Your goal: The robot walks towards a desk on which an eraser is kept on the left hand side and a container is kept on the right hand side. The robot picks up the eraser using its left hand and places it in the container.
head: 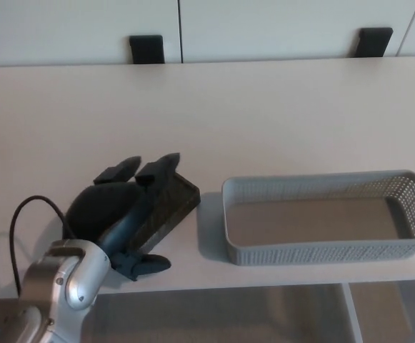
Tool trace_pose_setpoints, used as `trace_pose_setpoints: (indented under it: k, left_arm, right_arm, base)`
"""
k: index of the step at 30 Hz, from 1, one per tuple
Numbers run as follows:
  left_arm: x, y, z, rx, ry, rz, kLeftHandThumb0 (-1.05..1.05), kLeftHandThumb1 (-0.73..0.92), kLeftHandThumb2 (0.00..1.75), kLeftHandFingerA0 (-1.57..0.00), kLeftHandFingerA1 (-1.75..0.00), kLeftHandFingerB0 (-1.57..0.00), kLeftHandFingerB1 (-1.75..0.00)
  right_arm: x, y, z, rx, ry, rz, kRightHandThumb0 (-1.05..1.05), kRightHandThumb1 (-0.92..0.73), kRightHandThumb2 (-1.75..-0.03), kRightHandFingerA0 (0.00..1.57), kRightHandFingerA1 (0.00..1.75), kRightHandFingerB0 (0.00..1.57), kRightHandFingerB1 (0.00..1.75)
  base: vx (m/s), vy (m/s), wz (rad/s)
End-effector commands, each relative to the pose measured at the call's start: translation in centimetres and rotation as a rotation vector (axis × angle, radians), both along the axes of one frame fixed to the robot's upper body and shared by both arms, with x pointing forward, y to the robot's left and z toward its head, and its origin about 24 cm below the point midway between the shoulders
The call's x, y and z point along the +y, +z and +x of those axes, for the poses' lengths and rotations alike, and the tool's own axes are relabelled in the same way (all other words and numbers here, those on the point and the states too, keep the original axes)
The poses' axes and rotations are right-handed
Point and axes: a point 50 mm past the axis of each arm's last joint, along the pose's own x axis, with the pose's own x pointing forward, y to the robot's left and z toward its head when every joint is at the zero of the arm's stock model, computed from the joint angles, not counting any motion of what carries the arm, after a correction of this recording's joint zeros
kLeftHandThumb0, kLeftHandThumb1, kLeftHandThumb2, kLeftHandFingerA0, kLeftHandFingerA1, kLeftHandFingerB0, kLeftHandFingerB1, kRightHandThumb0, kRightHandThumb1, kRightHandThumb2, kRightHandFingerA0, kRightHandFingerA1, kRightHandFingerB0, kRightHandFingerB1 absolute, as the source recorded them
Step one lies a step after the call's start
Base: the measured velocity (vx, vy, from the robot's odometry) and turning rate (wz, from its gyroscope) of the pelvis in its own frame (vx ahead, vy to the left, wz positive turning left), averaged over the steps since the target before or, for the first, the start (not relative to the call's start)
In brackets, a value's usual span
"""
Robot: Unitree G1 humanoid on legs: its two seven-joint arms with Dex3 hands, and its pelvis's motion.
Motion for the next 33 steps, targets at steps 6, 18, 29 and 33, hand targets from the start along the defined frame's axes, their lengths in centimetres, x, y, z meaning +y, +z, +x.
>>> trace_pose_setpoints:
  k: [6, 18, 29, 33]
  left_arm:
    - [2.3, 0.4, 0.2, -0.144, 0.209, 0.221, -0.54, 0.33, 0.65, 0.0, -0.01, -0.01, -0.08]
    - [1.7, -0.1, 0.2, -0.098, 0.217, 0.199, -0.54, 0.34, 0.65, 0.0, -0.01, -0.02, -0.1]
    - [1.9, 0.1, 2.0, 0.237, 0.094, -0.095, -0.28, 0.3, 0.86, 0.0, -0.47, 0.0, -0.46]
    - [2.2, 0.1, 2.6, 0.31, 0.096, -0.159, -0.53, 0.4, 0.64, -0.19, -0.37, -0.1, -0.32]
  right_arm:
    - [-0.6, 0.3, 0.0, 0.001, 0.088, -0.063, -0.12, -0.38, -0.52, 0.84, 0.55, 0.69, 0.53]
    - [-0.5, 0.5, -0.2, 0.014, 0.093, -0.076, -0.12, -0.38, -0.52, 0.83, 0.53, 0.68, 0.52]
    - [-0.6, 0.4, 0.0, 0.039, 0.125, -0.078, -0.14, -0.39, -0.51, 0.86, 0.53, 0.68, 0.5]
    - [-0.6, 0.4, -0.1, 0.056, 0.158, -0.09, -0.15, -0.4, -0.51, 0.87, 0.52, 0.68, 0.49]
  base:
    - [0.0, 0.0, 0.0]
    - [0.0, 0.0, 0.0]
    - [0.0, 0.0, 0.0]
    - [0.0, 0.0, 0.0]
